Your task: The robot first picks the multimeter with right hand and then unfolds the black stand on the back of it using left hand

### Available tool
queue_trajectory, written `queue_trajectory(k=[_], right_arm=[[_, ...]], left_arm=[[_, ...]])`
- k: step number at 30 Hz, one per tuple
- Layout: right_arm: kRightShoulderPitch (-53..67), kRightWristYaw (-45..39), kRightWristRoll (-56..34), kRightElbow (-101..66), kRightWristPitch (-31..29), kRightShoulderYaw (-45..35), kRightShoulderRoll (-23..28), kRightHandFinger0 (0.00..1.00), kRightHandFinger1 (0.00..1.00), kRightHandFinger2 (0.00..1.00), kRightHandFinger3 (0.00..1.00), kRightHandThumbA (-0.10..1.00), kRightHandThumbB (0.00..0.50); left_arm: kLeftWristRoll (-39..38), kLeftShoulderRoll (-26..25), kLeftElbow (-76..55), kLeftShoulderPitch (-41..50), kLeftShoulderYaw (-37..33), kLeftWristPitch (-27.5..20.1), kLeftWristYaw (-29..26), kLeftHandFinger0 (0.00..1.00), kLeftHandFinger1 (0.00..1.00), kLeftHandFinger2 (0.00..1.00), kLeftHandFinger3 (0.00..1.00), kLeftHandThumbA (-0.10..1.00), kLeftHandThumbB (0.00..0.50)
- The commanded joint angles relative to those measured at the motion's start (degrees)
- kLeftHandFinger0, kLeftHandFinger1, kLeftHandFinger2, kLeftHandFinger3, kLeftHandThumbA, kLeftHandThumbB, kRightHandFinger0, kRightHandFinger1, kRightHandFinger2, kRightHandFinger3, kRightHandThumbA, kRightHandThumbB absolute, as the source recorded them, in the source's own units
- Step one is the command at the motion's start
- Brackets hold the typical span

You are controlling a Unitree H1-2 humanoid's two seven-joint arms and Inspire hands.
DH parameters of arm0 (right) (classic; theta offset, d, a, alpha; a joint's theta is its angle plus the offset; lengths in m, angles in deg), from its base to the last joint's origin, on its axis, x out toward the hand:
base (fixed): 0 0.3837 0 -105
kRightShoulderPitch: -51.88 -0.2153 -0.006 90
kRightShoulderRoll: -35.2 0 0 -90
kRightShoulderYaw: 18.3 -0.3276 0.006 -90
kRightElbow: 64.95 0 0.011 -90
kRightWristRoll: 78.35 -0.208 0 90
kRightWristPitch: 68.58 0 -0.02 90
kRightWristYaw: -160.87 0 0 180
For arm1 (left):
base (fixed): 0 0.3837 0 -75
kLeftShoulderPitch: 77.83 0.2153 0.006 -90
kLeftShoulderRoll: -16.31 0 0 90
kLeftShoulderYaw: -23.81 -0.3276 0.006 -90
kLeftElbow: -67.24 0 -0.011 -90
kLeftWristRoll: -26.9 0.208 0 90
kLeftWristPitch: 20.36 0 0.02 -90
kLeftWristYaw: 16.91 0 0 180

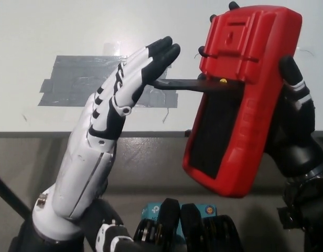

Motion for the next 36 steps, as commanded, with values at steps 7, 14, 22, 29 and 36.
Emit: queue_trajectory(k=[7,14,22,29,36], right_arm=[[-1.3,-0.05,-0.18,-4.97,-2.51,-0.63,-0.4,0.0,0.1,0.41,0.07,-0.1,0.166],[-1.71,-1.12,-1.63,-5.22,-3.5,-1.14,-0.72,0.0,0.11,0.46,0.12,-0.1,0.126],[-2.65,1.39,-1.96,-5.47,-3.72,-1.6,-1.68,0.0,0.05,0.38,0.34,-0.1,0.179],[-3.21,9.42,-0.65,-8.7,-3.86,-1.48,-5.01,0.0,0.01,0.34,0.48,-0.1,0.209],[-3.44,12.83,-1.79,-12.12,-6.58,-0.71,-10.82,0.0,0.09,0.5,0.53,-0.1,0.127]], left_arm=[[6.28,0.14,-1.44,-1.25,1.27,-1.33,1.25,1.0,0.77,0.89,1.0,1.0,0.5],[6.52,-0.15,-0.36,-0.5,1.76,-4.49,0.2,1.0,0.56,0.69,1.0,1.0,0.5],[1.81,0.14,-2.12,1.19,1.09,-1.75,1.33,1.0,0.38,0.58,1.0,1.0,0.5],[1.9,1.54,-2.24,3.44,-0.25,-1.85,1.4,1.0,0.39,0.55,1.0,1.0,0.5],[7.85,3.69,-1.09,5.88,-1.09,-7.0,0.24,1.0,0.48,0.62,1.0,1.0,0.459]])
